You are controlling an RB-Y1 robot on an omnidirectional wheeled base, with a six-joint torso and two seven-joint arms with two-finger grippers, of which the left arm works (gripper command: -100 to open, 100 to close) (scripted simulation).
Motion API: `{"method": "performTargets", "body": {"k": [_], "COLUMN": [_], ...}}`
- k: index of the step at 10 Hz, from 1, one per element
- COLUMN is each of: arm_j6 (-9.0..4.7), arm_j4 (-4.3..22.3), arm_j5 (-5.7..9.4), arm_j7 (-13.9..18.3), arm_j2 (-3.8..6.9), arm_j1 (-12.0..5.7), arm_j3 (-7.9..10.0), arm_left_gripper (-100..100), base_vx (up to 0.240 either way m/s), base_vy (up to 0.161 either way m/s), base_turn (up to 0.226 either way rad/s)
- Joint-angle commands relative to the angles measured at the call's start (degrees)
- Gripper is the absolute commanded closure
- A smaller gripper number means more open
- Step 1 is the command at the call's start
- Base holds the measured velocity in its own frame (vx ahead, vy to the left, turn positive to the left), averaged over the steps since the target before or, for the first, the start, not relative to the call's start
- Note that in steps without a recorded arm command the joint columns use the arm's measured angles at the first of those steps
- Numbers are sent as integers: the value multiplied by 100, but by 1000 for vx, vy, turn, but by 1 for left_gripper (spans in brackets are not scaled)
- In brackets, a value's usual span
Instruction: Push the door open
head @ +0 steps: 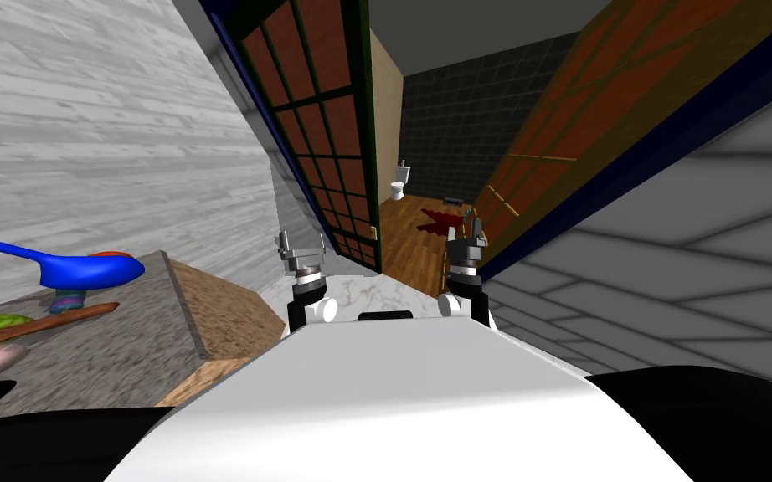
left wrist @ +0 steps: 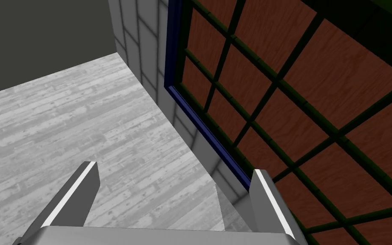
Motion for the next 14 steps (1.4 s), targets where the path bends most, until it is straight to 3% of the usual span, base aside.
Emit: {"method": "performTargets", "body": {"k": [1,5,6,14], "arm_j6": [-106,-317,-317,-771], "arm_j4": [277,919,919,2285], "arm_j5": [94,339,339,865], "arm_j7": [163,546,546,1371], "arm_j2": [39,95,95,138], "arm_j1": [-47,-151,-151,-373], "arm_j3": [-70,-275,-275,-719], "arm_left_gripper": [-100,-100,-100,-100], "base_vx": [88,92,57,74], "base_vy": [27,47,50,61], "base_turn": [-177,-184,-60,-177]}}
